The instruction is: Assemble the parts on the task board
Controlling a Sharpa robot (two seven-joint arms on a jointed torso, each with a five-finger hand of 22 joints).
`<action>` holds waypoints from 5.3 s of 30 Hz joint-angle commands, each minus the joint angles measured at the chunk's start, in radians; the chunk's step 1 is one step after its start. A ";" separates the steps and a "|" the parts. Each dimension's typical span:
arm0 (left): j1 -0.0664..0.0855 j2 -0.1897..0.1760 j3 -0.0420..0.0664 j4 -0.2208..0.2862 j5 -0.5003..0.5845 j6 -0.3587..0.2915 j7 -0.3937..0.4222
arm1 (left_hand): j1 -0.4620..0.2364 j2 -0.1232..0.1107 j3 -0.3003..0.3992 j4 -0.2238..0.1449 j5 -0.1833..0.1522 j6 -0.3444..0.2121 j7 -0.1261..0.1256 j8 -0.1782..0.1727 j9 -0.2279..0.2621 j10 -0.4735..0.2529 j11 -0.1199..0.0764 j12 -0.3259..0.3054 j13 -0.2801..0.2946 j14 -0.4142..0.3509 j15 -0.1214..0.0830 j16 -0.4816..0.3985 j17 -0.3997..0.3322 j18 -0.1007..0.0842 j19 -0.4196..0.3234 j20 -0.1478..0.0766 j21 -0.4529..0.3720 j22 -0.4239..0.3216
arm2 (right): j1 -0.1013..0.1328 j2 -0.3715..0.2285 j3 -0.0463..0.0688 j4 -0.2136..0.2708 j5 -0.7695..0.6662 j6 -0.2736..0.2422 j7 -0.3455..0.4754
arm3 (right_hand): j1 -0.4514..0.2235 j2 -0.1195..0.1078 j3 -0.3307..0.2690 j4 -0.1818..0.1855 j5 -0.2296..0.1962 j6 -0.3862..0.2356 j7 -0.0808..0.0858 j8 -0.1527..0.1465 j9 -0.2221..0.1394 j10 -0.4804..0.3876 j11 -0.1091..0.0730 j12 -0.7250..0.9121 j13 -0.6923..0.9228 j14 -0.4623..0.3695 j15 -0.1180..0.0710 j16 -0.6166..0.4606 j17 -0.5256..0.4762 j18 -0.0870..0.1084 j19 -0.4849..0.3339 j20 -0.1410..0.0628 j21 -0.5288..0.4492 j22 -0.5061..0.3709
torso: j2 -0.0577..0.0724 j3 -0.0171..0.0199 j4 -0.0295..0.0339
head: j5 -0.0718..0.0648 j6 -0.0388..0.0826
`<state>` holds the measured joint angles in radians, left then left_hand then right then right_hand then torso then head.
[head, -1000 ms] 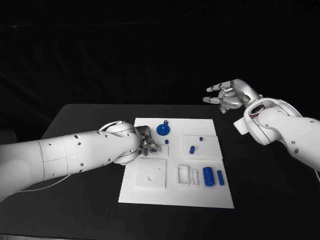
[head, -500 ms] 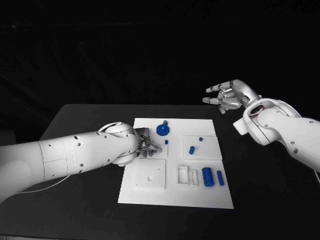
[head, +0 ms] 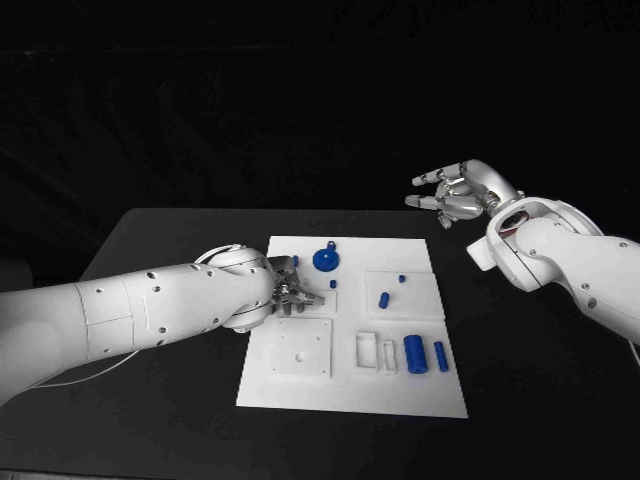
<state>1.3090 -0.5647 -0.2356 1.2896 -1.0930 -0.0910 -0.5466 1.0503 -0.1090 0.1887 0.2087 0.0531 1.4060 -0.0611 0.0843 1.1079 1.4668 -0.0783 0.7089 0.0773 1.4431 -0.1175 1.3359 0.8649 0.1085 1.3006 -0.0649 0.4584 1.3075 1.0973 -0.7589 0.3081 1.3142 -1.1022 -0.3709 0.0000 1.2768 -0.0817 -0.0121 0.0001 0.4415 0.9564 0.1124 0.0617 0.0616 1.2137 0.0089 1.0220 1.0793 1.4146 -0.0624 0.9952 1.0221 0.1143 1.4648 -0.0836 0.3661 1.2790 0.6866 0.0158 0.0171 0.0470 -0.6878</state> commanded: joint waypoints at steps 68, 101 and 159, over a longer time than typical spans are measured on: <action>0.153 0.123 0.092 -0.463 0.155 0.313 0.068 | 0.065 0.121 -0.296 -0.136 0.200 -0.242 0.089 0.005 -0.643 0.041 0.031 -0.190 0.001 -0.079 -0.001 -0.152 -0.301 -0.098 -0.001 -0.072 -0.133 0.014 | -0.006 0.006 0.001 0.001 0.000 0.009 0.001 | -0.012 0.000 -0.001 0.011 0.009 -0.009 0.005 -0.002 -0.001 -0.004 0.001 0.002 -0.003 0.000 0.001 0.000 -0.001 0.012 0.041 0.004 0.004 -0.002 | 0.041 0.0062 -0.0289 | 0.019 0.048; 0.131 0.231 0.089 -0.633 0.178 0.448 0.160 | 0.034 0.078 -0.246 -0.096 0.280 -0.239 0.084 0.009 -0.581 0.039 0.029 -0.196 0.004 -0.095 -0.001 -0.128 -0.309 -0.101 -0.009 -0.072 -0.128 0.018 | -0.002 0.017 0.006 0.012 -0.036 0.012 -0.001 | -0.012 -0.004 0.003 0.023 0.028 -0.012 0.005 -0.002 -0.001 -0.003 0.001 0.003 -0.003 0.001 0.001 0.000 0.000 0.012 0.042 0.004 0.007 -0.002 | 0.077 0.0063 -0.0342 | 0.022 0.075; 0.129 0.217 0.089 -0.630 0.203 0.497 0.153 | 0.061 0.158 -0.289 -0.203 0.332 -0.236 0.079 -0.008 -0.558 0.039 0.027 -0.207 0.005 -0.101 -0.001 -0.124 -0.319 -0.102 -0.016 -0.072 -0.124 0.017 | -0.002 0.033 0.006 -0.010 -0.032 0.018 -0.002 | -0.011 -0.004 0.000 0.029 0.026 -0.012 0.005 -0.002 -0.001 -0.002 0.001 0.005 -0.002 0.001 0.001 0.001 0.000 0.012 0.042 0.004 0.009 -0.002 | 0.083 0.0038 -0.0278 | 0.017 0.074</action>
<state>1.4394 -0.3480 -0.1462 0.6576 -0.9033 0.3860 -0.4004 1.1202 0.0478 -0.0979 0.0074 0.3832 1.1700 0.0175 0.0775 0.5512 1.4669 -0.0497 0.5068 0.0813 1.3486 -0.1159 1.2082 0.5466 0.0228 1.2898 -0.1396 0.3306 1.3074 1.0952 -0.7269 0.3137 1.3037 -1.1270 -0.3661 -0.0053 1.2690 -0.0817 -0.0121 0.0248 0.4649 0.9513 0.1175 0.0617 0.0617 1.2156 0.0108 1.0220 1.0777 1.4145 -0.0624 0.9952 1.0220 0.1142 1.4648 -0.0836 0.3699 1.2784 0.7687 0.0198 -0.0106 0.0631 -0.6147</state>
